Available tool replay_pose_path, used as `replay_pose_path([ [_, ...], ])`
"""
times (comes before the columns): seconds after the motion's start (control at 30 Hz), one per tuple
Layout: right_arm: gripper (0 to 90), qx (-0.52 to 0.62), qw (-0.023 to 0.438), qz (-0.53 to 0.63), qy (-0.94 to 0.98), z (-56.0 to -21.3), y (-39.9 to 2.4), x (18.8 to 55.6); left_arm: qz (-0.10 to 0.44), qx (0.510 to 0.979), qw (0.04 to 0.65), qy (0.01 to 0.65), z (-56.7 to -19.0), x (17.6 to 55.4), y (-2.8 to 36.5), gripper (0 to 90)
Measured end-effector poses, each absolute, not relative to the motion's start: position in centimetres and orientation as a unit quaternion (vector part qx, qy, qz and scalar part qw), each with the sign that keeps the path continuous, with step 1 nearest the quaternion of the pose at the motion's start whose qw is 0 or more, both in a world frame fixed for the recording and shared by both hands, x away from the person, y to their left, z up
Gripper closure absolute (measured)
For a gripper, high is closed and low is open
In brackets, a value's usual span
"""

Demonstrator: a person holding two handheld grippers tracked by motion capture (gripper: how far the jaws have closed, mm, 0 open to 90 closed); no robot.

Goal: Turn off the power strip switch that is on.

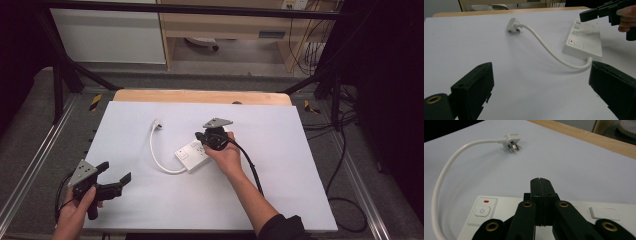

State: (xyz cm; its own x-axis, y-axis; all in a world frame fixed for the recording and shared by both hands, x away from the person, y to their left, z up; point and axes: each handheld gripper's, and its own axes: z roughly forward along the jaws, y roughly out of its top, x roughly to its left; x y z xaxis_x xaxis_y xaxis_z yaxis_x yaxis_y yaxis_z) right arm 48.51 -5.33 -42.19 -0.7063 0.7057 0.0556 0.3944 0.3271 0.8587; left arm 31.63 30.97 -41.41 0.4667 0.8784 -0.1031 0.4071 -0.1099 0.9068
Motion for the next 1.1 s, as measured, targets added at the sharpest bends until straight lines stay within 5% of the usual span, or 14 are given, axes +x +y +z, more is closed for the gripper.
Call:
replay_pose_path([
  [0.27, 71.3, 0.351, 0.16, 0.482, 0.787, -40.6, -6.7, 48.1, 0.242, 0.708, 0.485, 0.453, -41.5, 31.6, 31.0, 5.8],
  [0.47, 35.9, 0.371, 0.159, 0.487, 0.775, -39.5, -7.6, 48.0, 0.242, 0.707, 0.485, 0.454, -41.4, 31.6, 30.9, 5.8],
  [0.63, 18.1, 0.379, 0.165, 0.483, 0.772, -38.6, -8.4, 47.8, 0.243, 0.706, 0.485, 0.456, -41.5, 31.7, 30.9, 5.8],
  [0.87, 5.6, 0.383, 0.18, 0.49, 0.762, -37.0, -9.7, 47.1, 0.242, 0.707, 0.485, 0.454, -41.5, 31.7, 30.9, 5.8],
  [1.1, 7.2, 0.377, 0.202, 0.508, 0.748, -35.8, -11.0, 46.2, 0.242, 0.707, 0.485, 0.455, -41.5, 31.6, 30.9, 5.8],
])
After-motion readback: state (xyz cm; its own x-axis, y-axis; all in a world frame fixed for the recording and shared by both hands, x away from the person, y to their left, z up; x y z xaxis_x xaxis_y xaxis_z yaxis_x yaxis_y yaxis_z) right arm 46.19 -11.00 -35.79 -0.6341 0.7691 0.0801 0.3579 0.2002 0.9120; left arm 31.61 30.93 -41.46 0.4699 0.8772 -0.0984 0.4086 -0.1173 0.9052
